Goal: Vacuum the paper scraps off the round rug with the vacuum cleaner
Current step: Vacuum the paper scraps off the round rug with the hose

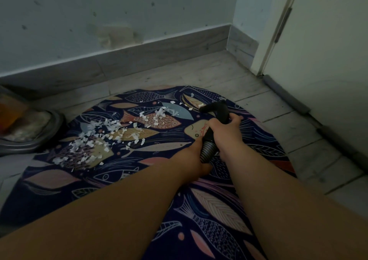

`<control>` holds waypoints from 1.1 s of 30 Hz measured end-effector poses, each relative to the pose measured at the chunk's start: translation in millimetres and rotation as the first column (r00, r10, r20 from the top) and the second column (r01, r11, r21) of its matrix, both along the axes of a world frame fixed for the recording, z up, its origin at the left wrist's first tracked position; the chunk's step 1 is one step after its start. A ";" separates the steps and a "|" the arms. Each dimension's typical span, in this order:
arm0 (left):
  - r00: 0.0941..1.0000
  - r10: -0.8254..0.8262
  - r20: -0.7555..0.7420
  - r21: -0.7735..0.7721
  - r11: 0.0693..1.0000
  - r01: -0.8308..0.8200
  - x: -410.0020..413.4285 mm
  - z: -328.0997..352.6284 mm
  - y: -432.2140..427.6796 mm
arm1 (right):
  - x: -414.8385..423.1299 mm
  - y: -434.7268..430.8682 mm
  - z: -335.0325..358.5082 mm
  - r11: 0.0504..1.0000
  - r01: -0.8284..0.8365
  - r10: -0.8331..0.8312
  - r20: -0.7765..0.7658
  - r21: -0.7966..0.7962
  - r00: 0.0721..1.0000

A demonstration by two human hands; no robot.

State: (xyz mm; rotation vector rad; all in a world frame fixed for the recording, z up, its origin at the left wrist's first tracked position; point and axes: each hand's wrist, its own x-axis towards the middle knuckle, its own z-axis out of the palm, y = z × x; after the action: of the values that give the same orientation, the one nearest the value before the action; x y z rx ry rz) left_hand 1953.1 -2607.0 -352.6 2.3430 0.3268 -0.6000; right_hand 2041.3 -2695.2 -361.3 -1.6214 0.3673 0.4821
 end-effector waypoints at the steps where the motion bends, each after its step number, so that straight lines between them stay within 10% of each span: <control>1: 1.000 -0.002 0.003 0.000 1.000 0.002 2.0 -1.2 0.3 | 1.9 -0.5 0.0 1.000 0.000 0.000 0.001 -0.003 1.000; 33: 0.993 0.118 -0.001 -0.030 0.993 -0.118 1.7 -10.5 19.7 | 8.8 27.5 1.5 0.992 -0.124 0.124 -0.009 -0.018 0.992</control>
State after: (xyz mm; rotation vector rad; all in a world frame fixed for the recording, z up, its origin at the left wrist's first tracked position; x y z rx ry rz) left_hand 1954.8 -2587.4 -363.0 2.2771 0.4499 -0.5432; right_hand 2050.1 -2667.7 -359.8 -1.6674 0.2788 0.5811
